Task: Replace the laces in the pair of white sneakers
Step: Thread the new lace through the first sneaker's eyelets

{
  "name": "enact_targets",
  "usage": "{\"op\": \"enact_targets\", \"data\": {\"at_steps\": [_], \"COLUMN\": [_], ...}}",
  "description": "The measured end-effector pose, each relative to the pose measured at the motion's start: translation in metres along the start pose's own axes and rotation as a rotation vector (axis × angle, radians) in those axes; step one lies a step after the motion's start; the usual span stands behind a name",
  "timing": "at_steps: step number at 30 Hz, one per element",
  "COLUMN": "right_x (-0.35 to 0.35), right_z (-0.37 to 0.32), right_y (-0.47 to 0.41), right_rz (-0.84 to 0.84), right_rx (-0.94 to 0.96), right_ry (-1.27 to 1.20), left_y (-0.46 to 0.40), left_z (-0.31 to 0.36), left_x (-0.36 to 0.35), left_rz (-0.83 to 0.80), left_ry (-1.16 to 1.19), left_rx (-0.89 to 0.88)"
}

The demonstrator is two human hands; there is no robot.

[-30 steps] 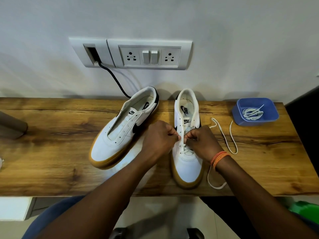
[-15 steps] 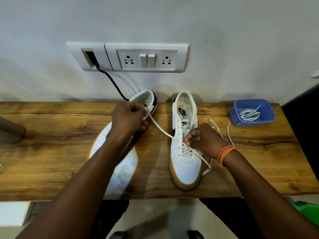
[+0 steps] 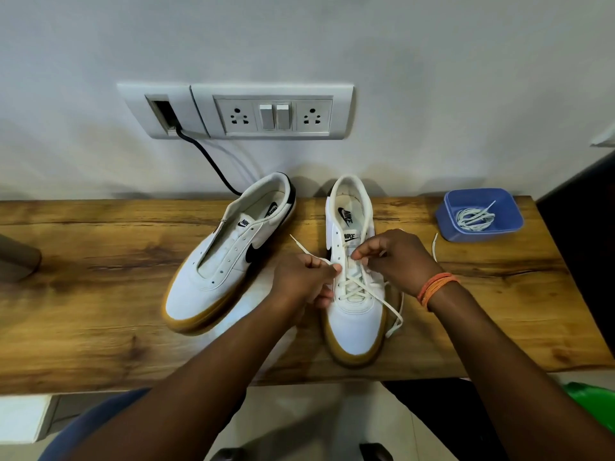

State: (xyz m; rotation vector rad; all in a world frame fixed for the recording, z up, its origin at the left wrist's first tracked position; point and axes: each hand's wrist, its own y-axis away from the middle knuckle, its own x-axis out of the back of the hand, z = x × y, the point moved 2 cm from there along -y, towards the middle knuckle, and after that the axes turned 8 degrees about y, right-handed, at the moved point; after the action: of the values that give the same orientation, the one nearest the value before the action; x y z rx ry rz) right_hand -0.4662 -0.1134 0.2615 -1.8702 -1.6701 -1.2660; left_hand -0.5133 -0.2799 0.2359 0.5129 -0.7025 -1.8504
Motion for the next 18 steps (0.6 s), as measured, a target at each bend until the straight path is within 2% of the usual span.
{"op": "enact_targets", "data": {"at_steps": [6, 9, 11, 15, 18], "right_x": [0.003, 0.006, 0.006, 0.006, 0.007], "right_z": [0.000, -0.001, -0.001, -0.001, -0.002], "right_y": [-0.001, 0.001, 0.001, 0.001, 0.001], "right_rz": [-0.009, -0.029, -0.036, -0.040, -0.036], "right_rx": [-0.015, -0.031, -0.033, -0.027, -0.025], "right_ry": [0.050, 0.029, 0.025, 0.022, 0.011], "left_y": [-0.006, -0.020, -0.020, -0.001, 0.006], "left_z": [0.020, 0.042, 0.046, 0.034, 0.017], "left_x": [0.013, 0.043, 0.053, 0.030, 0.009], "left_rz": [0.007, 0.178, 0.236, 0.060, -0.061], "left_ry": [0.114, 0.248, 0.229, -0.054, -0.107], "left_rx": [-0.100, -0.204, -0.205, -0.026, 0.147]}}
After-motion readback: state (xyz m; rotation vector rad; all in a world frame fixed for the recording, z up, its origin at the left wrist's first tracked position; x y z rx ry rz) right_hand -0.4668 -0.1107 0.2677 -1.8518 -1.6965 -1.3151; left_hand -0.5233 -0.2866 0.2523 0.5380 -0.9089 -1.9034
